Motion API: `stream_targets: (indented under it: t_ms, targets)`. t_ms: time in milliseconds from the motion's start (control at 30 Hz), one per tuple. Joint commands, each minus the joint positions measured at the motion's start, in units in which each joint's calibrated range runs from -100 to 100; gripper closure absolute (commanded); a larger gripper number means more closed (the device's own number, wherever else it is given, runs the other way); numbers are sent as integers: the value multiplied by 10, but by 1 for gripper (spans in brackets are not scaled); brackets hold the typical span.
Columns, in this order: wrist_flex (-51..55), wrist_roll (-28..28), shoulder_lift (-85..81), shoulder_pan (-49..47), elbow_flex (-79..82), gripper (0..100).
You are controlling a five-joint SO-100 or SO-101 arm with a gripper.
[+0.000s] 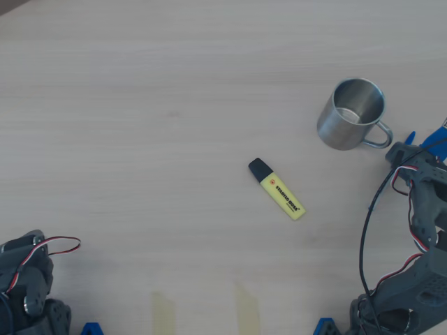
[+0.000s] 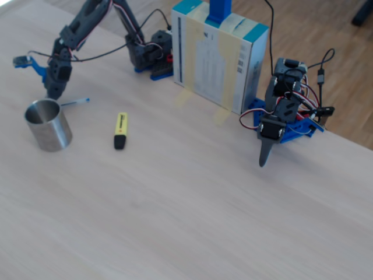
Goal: Grab the blue pen and put it in the silver cup.
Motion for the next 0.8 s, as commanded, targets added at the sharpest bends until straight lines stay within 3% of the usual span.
stream_targets:
  t_ms: [0, 767]
  targets:
    - [0, 4, -11, -2, 1, 98]
    - [0, 0, -121, -19, 42, 98]
